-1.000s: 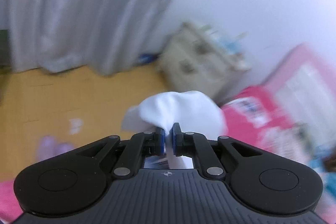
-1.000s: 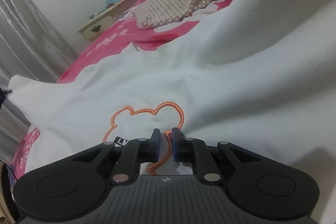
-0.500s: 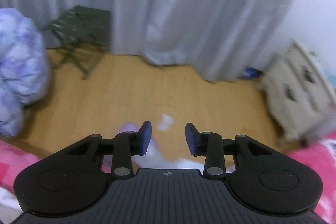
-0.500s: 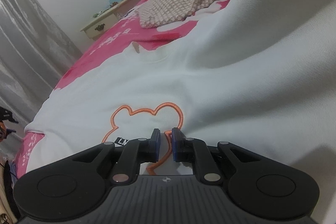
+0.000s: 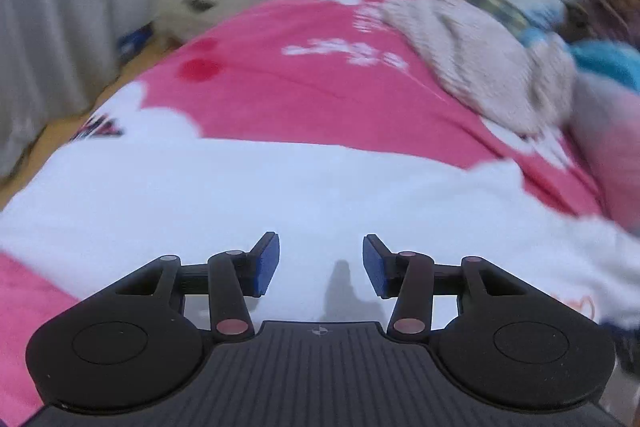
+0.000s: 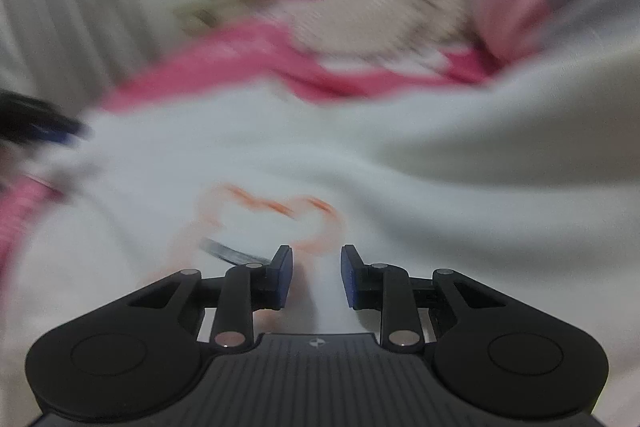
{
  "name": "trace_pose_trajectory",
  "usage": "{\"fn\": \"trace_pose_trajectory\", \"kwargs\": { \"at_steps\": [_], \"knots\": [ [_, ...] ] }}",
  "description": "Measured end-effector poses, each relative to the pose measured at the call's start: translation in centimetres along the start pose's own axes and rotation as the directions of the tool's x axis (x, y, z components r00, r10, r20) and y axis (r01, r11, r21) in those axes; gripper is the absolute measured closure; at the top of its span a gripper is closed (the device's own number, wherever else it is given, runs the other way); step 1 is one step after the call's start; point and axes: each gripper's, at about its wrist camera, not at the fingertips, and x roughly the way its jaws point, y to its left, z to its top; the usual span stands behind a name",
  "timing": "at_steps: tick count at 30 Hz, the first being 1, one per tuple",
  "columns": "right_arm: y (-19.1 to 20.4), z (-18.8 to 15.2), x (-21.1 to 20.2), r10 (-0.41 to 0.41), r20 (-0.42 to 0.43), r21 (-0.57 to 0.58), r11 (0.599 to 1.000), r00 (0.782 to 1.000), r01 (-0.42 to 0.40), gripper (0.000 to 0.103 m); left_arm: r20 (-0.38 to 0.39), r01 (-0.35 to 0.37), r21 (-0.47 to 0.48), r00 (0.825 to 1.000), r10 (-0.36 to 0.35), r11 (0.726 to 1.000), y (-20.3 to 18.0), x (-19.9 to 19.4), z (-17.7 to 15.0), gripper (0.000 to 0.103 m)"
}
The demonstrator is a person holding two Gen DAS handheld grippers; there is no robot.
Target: Fold clothes
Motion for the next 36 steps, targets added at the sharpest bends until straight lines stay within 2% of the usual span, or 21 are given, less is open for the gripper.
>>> {"fn": "trace_pose_trajectory", "kwargs": {
  "at_steps": [2,3,5,7,9,11,13,15,17,18,19,20,21,22,23,26,29,32,34,35,36],
  "knots": [
    [-1.2,0.5,-0.4,0.005,0.022,0.082,0.997,1.000,-0.007,0.078,-0.016,0.007,-0.004,1.000,-0.007,1.000,0.0,-0.7,0.0,0.057],
    [-1.5,0.8,-1.1,0.019,0.041,0.110,0.994,0.999,-0.023,0.074,-0.032,0.008,-0.013,0.999,-0.008,1.000,0.3,-1.2,0.0,0.056],
    [-1.3,1.2,-2.8,0.068,0.073,0.110,0.991,0.995,-0.076,0.074,-0.092,-0.001,-0.030,0.996,-0.001,1.000,0.5,-2.1,-0.2,0.056],
    [-0.4,1.1,-4.4,0.155,0.069,0.082,0.984,0.985,-0.160,0.074,-0.161,0.009,-0.045,0.987,-0.016,0.999,0.8,-2.7,-0.8,0.056],
    [1.1,0.2,-5.7,0.302,0.020,0.064,0.951,0.953,-0.303,0.074,-0.230,0.025,-0.079,0.972,-0.042,0.997,1.7,-2.6,-1.7,0.056],
    [3.5,-1.0,-6.9,0.454,-0.059,0.017,0.891,0.889,-0.454,0.074,-0.287,0.041,-0.097,0.956,-0.068,0.994,2.3,-2.3,-2.7,0.056],
    [7.1,-2.4,-8.3,0.571,-0.171,-0.073,0.805,0.803,-0.588,0.072,-0.349,0.053,-0.105,0.933,-0.087,0.993,2.5,-2.0,-3.3,0.056],
    [10.8,-3.8,-10.1,0.649,-0.289,-0.182,0.685,0.704,-0.706,0.072,-0.414,0.089,-0.137,0.900,-0.138,0.987,2.7,-2.6,-3.6,0.056],
    [13.5,-5.1,-12.0,0.687,-0.364,-0.274,0.566,0.628,-0.778,0.072,-0.451,0.168,-0.209,0.857,-0.248,0.963,2.8,-4.6,-3.2,0.057],
    [14.4,-5.4,-12.6,0.692,-0.392,-0.294,0.531,0.607,-0.795,0.072,-0.446,0.206,-0.220,0.848,-0.286,0.954,2.5,-6.4,-2.9,0.056],
    [14.9,-5.5,-13.0,0.692,-0.404,-0.300,0.518,0.599,-0.801,0.071,-0.428,0.233,-0.197,0.853,-0.298,0.952,1.9,-8.5,-2.5,0.056],
    [15.0,-5.6,-13.0,0.691,-0.403,-0.291,0.525,0.600,-0.800,0.068,-0.405,0.232,-0.153,0.872,-0.275,0.961,1.3,-10.2,-2.2,0.054],
    [15.1,-5.5,-12.7,0.686,-0.398,-0.263,0.550,0.608,-0.793,0.066,-0.381,0.216,-0.102,0.893,-0.239,0.971,0.8,-11.8,-2.0,0.046],
    [15.5,-5.5,-12.1,0.670,-0.398,-0.250,0.577,0.626,-0.777,0.066,-0.353,0.198,-0.052,0.913,-0.204,0.979,0.3,-13.3,-1.9,0.042],
    [16.5,-6.0,-11.8,0.646,-0.403,-0.284,0.585,0.648,-0.760,0.064,-0.344,0.189,-0.035,0.920,-0.189,0.981,0.2,-14.1,-1.9,0.042],
    [19.3,-7.6,-11.1,0.572,-0.409,-0.390,0.595,0.711,-0.703,0.064,-0.362,0.191,-0.078,0.909,-0.206,0.979,0.6,-14.4,-2.7,0.042],
    [22.5,-10.6,-11.3,0.521,-0.388,-0.542,0.538,0.760,-0.645,0.063,-0.399,0.193,-0.135,0.887,-0.232,0.972,1.3,-13.4,-3.7,0.042],
    [25.1,-13.6,-12.1,0.503,-0.354,-0.678,0.443,0.788,-0.587,0.061,-0.410,0.209,-0.165,0.874,-0.260,0.964,2.1,-13.1,-3.9,0.042],
    [26.3,-14.7,-12.7,0.512,-0.361,-0.715,0.385,0.780,-0.584,0.060,-0.385,0.209,-0.180,0.884,-0.265,0.961,2.5,-13.2,-3.6,0.042],
    [27.0,-15.2,-12.8,0.517,-0.357,-0.731,0.363,0.778,-0.577,0.056,-0.377,0.205,-0.181,0.889,-0.260,0.962,2.6,-13.1,-3.4,0.042],
    [27.8,-15.8,-12.8,0.513,-0.347,-0.757,0.340,0.785,-0.557,0.053,-0.372,0.198,-0.183,0.893,-0.254,0.963,2.6,-12.9,-3.3,0.042]
  ]
}}
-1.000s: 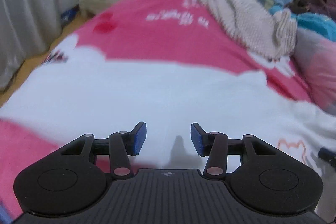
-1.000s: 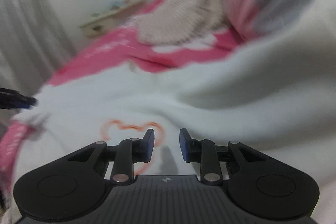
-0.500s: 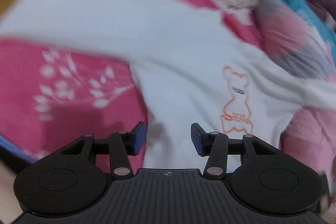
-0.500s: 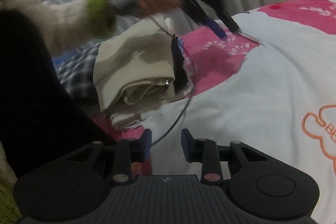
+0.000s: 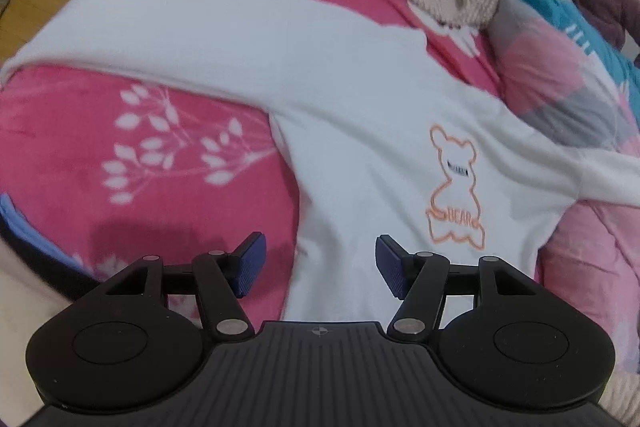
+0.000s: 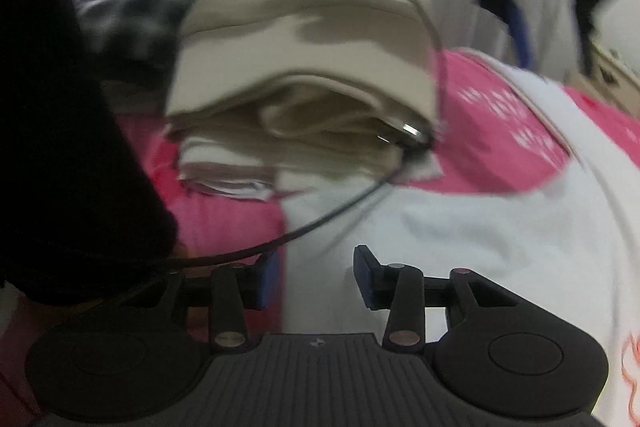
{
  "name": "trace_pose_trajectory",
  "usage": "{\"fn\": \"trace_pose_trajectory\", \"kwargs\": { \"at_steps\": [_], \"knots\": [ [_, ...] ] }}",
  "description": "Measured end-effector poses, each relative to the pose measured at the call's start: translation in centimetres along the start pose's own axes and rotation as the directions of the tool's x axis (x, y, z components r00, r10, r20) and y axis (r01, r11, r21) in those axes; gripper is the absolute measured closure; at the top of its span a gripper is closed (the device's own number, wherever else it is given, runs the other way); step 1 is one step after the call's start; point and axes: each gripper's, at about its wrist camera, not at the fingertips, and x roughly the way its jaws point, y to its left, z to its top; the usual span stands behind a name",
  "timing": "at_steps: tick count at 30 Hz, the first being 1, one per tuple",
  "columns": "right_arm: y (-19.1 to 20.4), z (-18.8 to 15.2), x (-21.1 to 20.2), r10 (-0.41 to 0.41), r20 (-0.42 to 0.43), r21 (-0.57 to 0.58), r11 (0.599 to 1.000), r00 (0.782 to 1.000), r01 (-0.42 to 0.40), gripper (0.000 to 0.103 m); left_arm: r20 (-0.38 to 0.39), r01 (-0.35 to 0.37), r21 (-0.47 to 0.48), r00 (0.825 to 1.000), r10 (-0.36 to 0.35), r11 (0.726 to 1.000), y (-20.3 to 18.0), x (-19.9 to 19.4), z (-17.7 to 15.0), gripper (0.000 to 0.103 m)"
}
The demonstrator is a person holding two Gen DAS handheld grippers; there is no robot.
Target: Fold clothes
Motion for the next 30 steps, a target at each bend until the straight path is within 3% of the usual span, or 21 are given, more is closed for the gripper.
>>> {"fn": "trace_pose_trajectory", "kwargs": {
  "at_steps": [4,7,10,12,15,18,22,30],
  "knots": [
    [2.0,0.2,2.3,-0.073,0.002,-0.132,0.989,0.997,0.072,0.050,-0.002,-0.001,-0.036,1.000,0.001,0.999,0.5,1.0,0.5,0.042],
    [2.0,0.3,4.1,-0.108,0.011,-0.141,0.984,0.994,0.108,0.050,-0.015,-0.009,-0.052,1.000,0.008,0.999,0.9,2.0,0.6,0.042],
    [1.8,0.4,5.4,-0.124,0.021,-0.133,0.983,0.992,0.126,0.056,-0.024,-0.046,-0.042,0.999,0.045,0.998,1.2,3.0,0.7,0.042],
    [1.6,0.4,5.4,-0.120,0.024,-0.118,0.985,0.992,0.122,0.077,-0.017,-0.132,-0.001,0.991,0.132,0.991,1.1,3.7,0.6,0.042],
    [1.1,0.5,4.1,-0.118,0.028,-0.080,0.990,0.993,0.120,0.095,-0.026,-0.222,0.058,0.974,0.224,0.973,1.1,5.3,0.5,0.042],
    [0.5,0.5,2.1,-0.105,0.069,0.002,0.994,0.992,0.105,0.096,-0.056,-0.217,0.048,0.974,0.220,0.975,1.7,6.6,0.6,0.042],
    [-0.4,0.5,-0.4,-0.042,0.160,0.135,0.991,0.986,0.020,0.096,-0.088,-0.212,0.027,0.973,0.213,0.977,2.6,7.7,0.8,0.042],
    [0.6,0.8,0.8,0.023,0.168,0.114,0.993,0.986,-0.042,0.099,-0.098,-0.215,0.022,0.972,0.216,0.976,3.1,8.5,0.7,0.043]
  ]
}}
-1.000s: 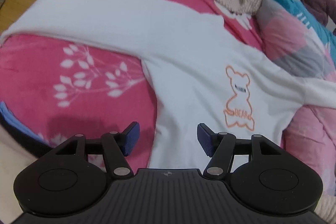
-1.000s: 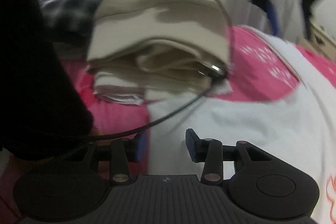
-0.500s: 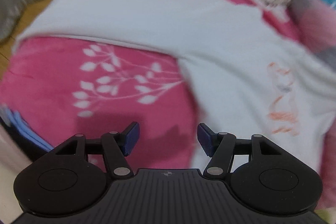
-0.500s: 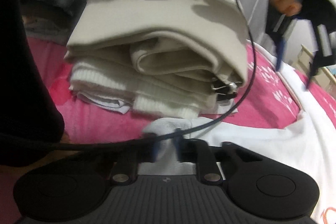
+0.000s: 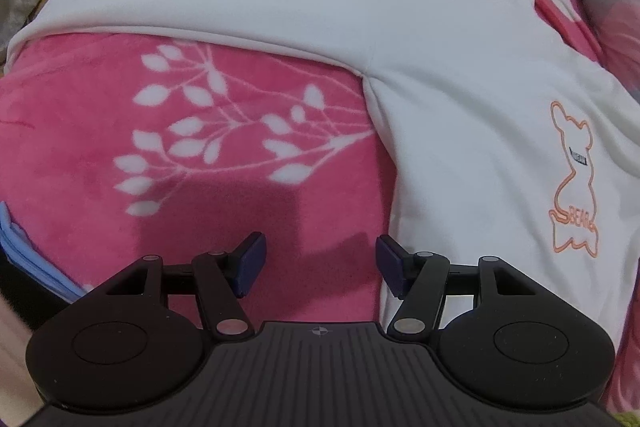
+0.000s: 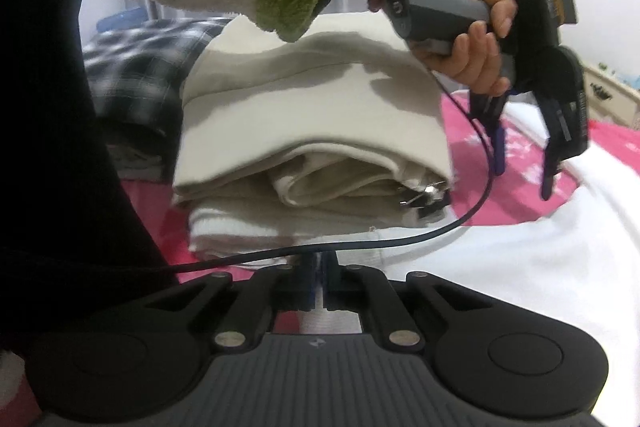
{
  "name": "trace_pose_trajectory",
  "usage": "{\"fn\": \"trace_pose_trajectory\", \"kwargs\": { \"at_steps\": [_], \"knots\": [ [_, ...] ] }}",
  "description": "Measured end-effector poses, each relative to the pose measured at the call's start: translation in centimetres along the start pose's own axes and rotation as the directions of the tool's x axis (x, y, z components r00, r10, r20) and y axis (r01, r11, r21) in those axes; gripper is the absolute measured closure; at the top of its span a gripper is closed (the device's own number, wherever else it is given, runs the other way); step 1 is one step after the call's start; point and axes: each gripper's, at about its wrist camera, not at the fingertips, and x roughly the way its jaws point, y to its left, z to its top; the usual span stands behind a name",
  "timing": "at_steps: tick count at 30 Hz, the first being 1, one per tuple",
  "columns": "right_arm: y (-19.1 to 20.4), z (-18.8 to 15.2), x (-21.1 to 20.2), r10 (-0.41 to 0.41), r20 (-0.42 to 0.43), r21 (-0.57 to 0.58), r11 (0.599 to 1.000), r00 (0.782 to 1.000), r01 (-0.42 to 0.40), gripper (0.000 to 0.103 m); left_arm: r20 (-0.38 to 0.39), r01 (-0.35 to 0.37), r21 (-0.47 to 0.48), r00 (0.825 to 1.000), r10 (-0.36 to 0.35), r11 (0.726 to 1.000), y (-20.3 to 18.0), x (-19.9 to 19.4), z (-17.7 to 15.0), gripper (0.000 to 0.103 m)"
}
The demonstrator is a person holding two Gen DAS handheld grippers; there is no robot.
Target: Fold clothes
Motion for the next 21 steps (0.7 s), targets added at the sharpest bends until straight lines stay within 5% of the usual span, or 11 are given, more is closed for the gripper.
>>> {"fn": "trace_pose_trajectory", "kwargs": {
  "at_steps": [5,11,16,17,20,21],
  "knots": [
    [0.0,-0.5,1.7,0.026,-0.032,0.004,1.000,0.999,-0.026,0.099,0.017,0.006,0.049,1.000,-0.007,0.999,-0.9,0.1,-0.3,0.043],
    [0.1,-0.5,3.4,0.031,-0.041,0.046,0.999,0.999,-0.029,0.098,0.060,-0.081,0.124,0.995,0.074,0.989,-2.1,1.4,-1.1,0.050],
    [0.6,-0.6,3.7,0.023,-0.033,0.052,0.998,0.999,-0.022,0.096,0.138,-0.167,0.146,0.980,0.147,0.975,-2.1,0.9,-1.9,0.090],
    [0.6,-0.6,3.6,0.025,-0.035,0.060,0.998,0.999,-0.023,0.093,0.139,-0.176,0.152,0.978,0.155,0.973,-2.0,0.9,-2.0,0.092],
    [0.7,-0.6,3.2,0.073,-0.045,0.061,0.996,0.996,-0.071,0.061,0.142,-0.211,0.173,0.972,0.188,0.962,-1.8,0.9,-2.2,0.093],
    [0.7,-0.6,3.0,0.080,-0.046,0.053,0.996,0.996,-0.078,0.060,0.144,-0.221,0.177,0.970,0.197,0.959,-1.8,0.8,-2.3,0.093]
  ]
}}
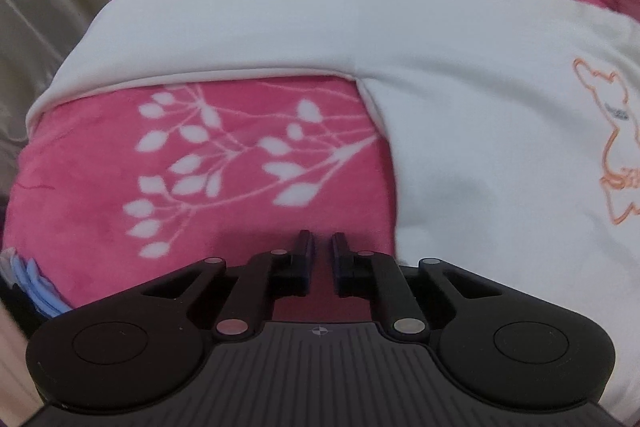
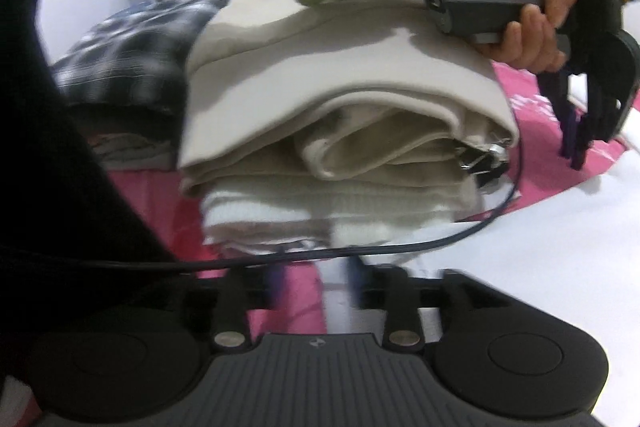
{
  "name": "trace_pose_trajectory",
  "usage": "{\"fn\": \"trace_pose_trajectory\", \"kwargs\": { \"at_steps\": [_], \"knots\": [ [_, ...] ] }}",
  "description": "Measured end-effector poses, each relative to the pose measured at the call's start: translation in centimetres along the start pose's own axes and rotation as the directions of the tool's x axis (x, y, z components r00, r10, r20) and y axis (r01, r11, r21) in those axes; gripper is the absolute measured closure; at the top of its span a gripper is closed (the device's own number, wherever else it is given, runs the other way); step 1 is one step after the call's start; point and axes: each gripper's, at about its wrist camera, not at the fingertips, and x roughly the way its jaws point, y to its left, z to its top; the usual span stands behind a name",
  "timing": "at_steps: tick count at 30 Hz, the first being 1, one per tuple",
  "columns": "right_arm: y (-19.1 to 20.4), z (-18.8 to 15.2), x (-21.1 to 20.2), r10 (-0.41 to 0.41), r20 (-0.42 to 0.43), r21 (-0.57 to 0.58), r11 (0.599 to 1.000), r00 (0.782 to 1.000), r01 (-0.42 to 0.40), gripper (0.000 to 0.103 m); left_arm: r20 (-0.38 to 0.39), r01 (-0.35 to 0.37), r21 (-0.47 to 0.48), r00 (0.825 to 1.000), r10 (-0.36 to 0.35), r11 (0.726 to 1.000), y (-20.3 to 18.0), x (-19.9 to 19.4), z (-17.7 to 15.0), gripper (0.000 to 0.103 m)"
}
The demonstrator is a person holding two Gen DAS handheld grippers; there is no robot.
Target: Fold clothes
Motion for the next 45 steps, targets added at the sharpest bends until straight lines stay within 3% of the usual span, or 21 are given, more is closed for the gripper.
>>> {"fn": "trace_pose_trajectory", "kwargs": {
  "at_steps": [4,6,10,13,15,17,20,22,24,26,28,30,35,36,41,45],
  "knots": [
    [-1.0,-0.3,-2.8,-0.013,0.012,0.027,1.000,1.000,0.013,0.058,0.041,-0.046,0.029,0.998,0.045,0.999,0.0,-1.8,-0.4,0.091],
    [-2.0,-0.8,-5.1,-0.039,0.031,0.070,0.997,0.999,0.037,0.057,0.098,-0.043,0.047,0.994,0.039,0.998,0.1,-3.5,-0.7,0.089],
    [-3.9,-1.9,-8.6,-0.132,0.041,0.143,0.982,0.990,0.125,0.056,0.203,0.067,0.085,0.976,-0.083,0.994,-1.2,-5.0,-0.3,0.075],
    [-5.1,-2.7,-8.4,-0.175,0.008,0.224,0.960,0.985,0.169,0.056,0.126,0.153,0.106,0.978,-0.166,0.983,-4.5,-1.9,0.8,0.073],
    [-5.2,-3.5,-7.1,-0.133,-0.042,0.261,0.955,0.990,0.140,0.056,0.050,0.146,0.069,0.988,-0.149,0.987,-4.8,0.4,0.5,0.072],
    [-4.5,-4.1,-6.5,-0.072,-0.074,0.268,0.959,0.995,0.089,0.055,0.056,0.158,0.027,0.986,-0.160,0.987,-4.2,0.8,0.4,0.070],
    [-4.2,-4.2,-8.4,0.000,-0.050,0.286,0.958,0.999,0.014,0.057,0.057,0.170,-0.002,0.984,-0.170,0.985,-3.3,-0.4,0.5,0.068],
    [-5.5,-4.4,-10.5,-0.012,-0.033,0.331,0.943,0.999,0.022,0.056,0.085,0.163,0.003,0.983,-0.162,0.987,-3.1,-1.4,0.8,0.067],
    [-7.9,-4.8,-13.1,-0.076,-0.021,0.387,0.919,0.997,0.078,0.056,0.120,0.164,0.006,0.979,-0.163,0.986,-3.2,-1.9,1.3,0.066],
    [-11.0,-5.4,-15.7,-0.187,-0.011,0.456,0.873,0.982,0.171,0.056,0.145,0.176,0.010,0.974,-0.175,0.984,-3.8,-1.9,2.1,0.065],
    [-14.2,-6.0,-18.3,-0.314,-0.005,0.532,0.803,0.949,0.268,0.056,0.163,0.187,0.021,0.968,-0.188,0.982,-4.6,-1.6,3.1,0.064],
    [-17.4,-6.5,-21.1,-0.444,0.005,0.608,0.712,0.896,0.350,0.056,0.171,0.186,0.051,0.966,-0.192,0.981,-6.1,-0.9,3.8,0.064],
    [-24.5,-4.6,-24.6,-0.676,-0.042,0.618,0.561,0.736,0.551,0.050,0.174,0.188,0.118,0.963,-0.207,0.975,-9.2,0.8,5.5,0.064],
    [-26.7,-3.7,-25.1,-0.694,-0.058,0.626,0.535,0.718,0.568,0.045,0.174,0.199,0.130,0.960,-0.220,0.971,-9.8,1.0,6.0,0.064],
    [-38.5,-1.1,-26.2,-0.662,-0.198,0.736,0.387,0.723,0.555,0.039,0.225,0.229,0.207,0.935,-0.274,0.951,-12.6,0.8,8.4,0.061],
    [-46.7,-2.6,-24.9,-0.514,-0.367,0.814,0.226,0.775,0.536,0.035,0.244,0.250,0.268,0.917,-0.316,0.931,-15.3,2.0,10.0,0.060]
  ]
}}
